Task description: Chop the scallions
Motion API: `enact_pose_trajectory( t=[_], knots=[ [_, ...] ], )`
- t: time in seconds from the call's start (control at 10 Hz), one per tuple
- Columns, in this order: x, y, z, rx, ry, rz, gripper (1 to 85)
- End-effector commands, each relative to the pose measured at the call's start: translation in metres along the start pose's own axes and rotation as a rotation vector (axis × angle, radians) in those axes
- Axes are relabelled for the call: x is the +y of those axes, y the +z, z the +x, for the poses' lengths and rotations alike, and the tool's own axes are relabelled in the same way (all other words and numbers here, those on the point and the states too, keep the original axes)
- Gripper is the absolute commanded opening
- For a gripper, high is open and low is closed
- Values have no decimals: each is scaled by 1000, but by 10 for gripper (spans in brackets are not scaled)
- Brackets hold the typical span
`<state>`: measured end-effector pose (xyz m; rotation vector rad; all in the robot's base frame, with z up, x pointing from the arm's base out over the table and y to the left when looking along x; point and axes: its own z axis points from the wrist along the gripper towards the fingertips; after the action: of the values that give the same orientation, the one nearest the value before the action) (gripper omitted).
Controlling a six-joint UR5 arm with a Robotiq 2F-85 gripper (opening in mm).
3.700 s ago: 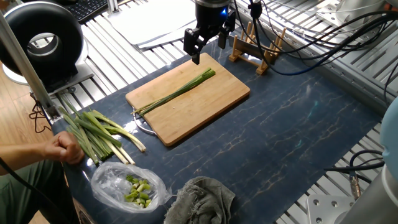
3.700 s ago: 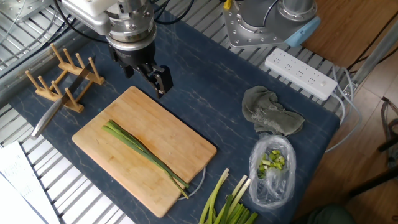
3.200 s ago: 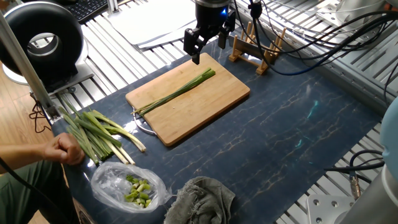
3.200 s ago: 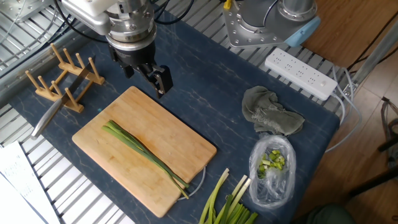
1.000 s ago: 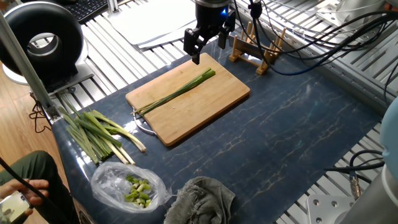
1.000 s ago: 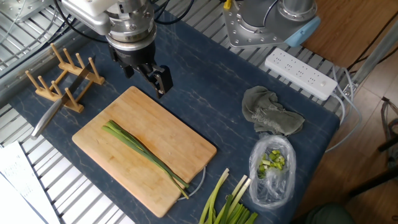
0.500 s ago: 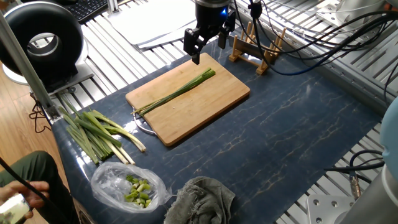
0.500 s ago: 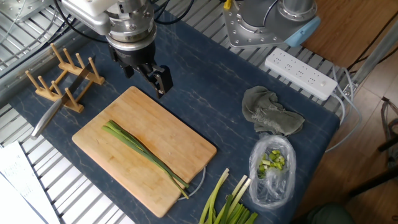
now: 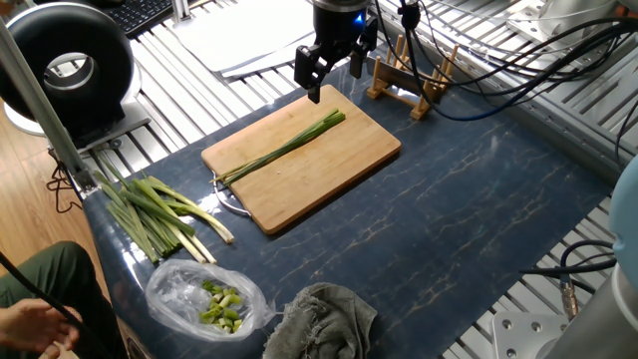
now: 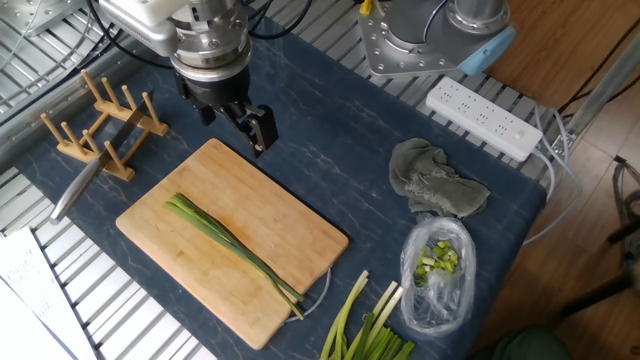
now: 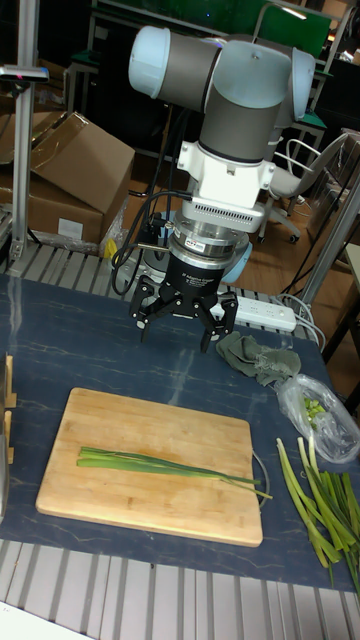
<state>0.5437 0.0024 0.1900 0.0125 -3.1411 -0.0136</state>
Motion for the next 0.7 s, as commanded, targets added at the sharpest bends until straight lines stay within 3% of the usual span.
enact_pose_trajectory(
  t=[0.0,0.3,0.6],
  knots=[
    [-21,-3,29,115,-37,87,13],
    [-13,1,29,108,-21,91,13],
    [-28,1,28,108,-46,111,13]
  ],
)
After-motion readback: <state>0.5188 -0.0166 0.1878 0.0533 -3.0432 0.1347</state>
